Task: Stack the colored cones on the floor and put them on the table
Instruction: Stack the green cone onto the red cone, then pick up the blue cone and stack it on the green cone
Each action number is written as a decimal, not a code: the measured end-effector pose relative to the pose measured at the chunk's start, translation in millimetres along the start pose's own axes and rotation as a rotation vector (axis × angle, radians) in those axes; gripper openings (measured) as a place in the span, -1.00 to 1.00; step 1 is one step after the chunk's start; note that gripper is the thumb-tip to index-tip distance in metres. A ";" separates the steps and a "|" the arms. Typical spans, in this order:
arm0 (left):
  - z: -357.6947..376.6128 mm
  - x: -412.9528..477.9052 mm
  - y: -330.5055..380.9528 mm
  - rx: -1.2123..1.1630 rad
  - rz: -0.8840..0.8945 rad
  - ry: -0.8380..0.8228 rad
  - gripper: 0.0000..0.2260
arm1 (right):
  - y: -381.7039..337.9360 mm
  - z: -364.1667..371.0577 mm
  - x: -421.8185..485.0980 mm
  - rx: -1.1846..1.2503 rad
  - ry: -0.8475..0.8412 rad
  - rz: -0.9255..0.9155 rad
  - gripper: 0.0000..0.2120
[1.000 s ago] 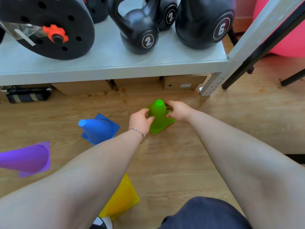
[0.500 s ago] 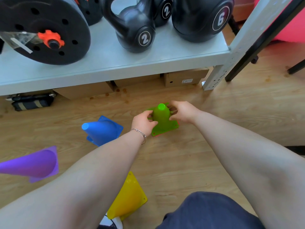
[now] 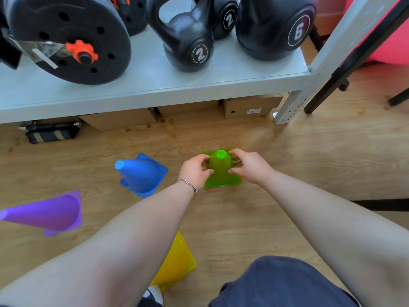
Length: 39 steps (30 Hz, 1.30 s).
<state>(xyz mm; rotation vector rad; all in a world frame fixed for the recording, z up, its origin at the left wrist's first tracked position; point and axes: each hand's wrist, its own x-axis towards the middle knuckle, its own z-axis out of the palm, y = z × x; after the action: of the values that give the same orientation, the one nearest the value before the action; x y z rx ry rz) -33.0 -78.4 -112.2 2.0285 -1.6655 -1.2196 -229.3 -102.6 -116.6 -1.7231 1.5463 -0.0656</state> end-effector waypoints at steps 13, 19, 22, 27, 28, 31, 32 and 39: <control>-30.1 -31.0 7.2 0.852 0.160 0.125 -0.55 | -28.3 -34.7 -19.6 -0.816 0.201 -0.227 -0.47; -68.2 -45.1 9.0 0.882 0.152 0.275 -0.46 | -68.4 -60.7 -23.4 -0.829 0.342 -0.226 -0.45; -90.5 -53.1 5.2 0.894 0.096 0.327 -0.49 | -93.0 -64.8 -18.6 -0.823 0.357 -0.270 -0.41; -126.9 -67.8 -19.1 0.891 -0.016 0.392 -0.51 | -133.1 -53.4 -4.1 -0.830 0.328 -0.357 -0.36; -133.2 -70.8 -26.2 0.883 -0.034 0.406 -0.51 | -140.7 -47.8 -1.2 -0.833 0.312 -0.378 -0.36; -148.1 -79.1 -45.8 0.804 -0.122 0.460 -0.47 | -160.2 -26.0 8.8 -0.835 0.264 -0.445 -0.40; -151.8 -81.1 -53.1 0.762 -0.163 0.476 -0.45 | -165.9 -17.3 12.9 -0.830 0.249 -0.464 -0.41; -156.1 -85.6 -117.8 0.603 -0.384 0.473 -0.38 | -198.0 49.9 44.2 -0.800 0.074 -0.515 -0.41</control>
<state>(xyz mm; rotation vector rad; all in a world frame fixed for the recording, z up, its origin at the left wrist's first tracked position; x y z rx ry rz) 161.4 -12.0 -54.2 2.8047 -1.5576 -0.2467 -31.1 -128.4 -56.0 -2.7464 1.2021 0.2669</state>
